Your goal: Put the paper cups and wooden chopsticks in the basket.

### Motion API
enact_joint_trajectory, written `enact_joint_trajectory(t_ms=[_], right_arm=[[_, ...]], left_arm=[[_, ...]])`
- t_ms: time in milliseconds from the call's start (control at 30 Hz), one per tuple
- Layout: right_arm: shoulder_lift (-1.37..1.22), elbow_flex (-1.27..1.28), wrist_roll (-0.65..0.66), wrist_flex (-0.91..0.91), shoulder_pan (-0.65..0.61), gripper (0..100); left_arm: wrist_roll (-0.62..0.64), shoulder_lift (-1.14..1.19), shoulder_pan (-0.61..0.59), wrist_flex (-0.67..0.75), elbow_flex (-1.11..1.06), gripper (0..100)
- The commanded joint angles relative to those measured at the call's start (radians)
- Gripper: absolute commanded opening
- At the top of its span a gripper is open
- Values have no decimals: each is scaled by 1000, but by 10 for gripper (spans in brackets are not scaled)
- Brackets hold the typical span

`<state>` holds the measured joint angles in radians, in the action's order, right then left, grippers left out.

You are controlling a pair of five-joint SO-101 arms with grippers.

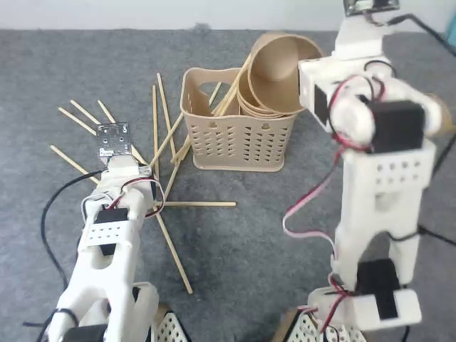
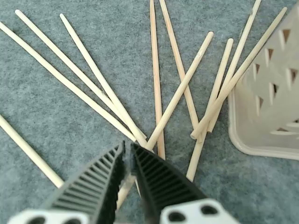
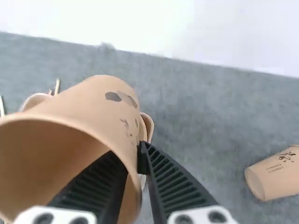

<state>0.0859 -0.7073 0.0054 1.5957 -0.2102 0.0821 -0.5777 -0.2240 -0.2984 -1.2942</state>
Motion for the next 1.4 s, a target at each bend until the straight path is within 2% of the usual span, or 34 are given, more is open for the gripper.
enact_joint_trajectory(t_ms=[0,233,300,433,500,833,967,1133,1233,1367], right_arm=[[-36,-44,-12,2,-8,6],[-82,-44,-8,24,-12,9],[-99,-44,-12,39,-10,60],[-96,-49,-14,54,-7,234],[-65,-51,-14,48,-4,262],[183,-44,-5,64,13,256],[197,-43,-5,125,105,222],[191,3,5,143,289,16],[154,94,64,133,387,23],[56,212,80,62,532,9]], left_arm=[[-6,2,2,25,31,13],[-6,2,2,23,31,13],[-6,2,2,23,31,13],[-6,2,2,23,31,13],[-6,2,2,23,31,13],[-6,2,2,23,31,13],[-6,2,0,23,31,13],[-6,2,-5,23,31,13],[-6,0,-5,21,30,13],[-6,-6,-3,23,18,13]])
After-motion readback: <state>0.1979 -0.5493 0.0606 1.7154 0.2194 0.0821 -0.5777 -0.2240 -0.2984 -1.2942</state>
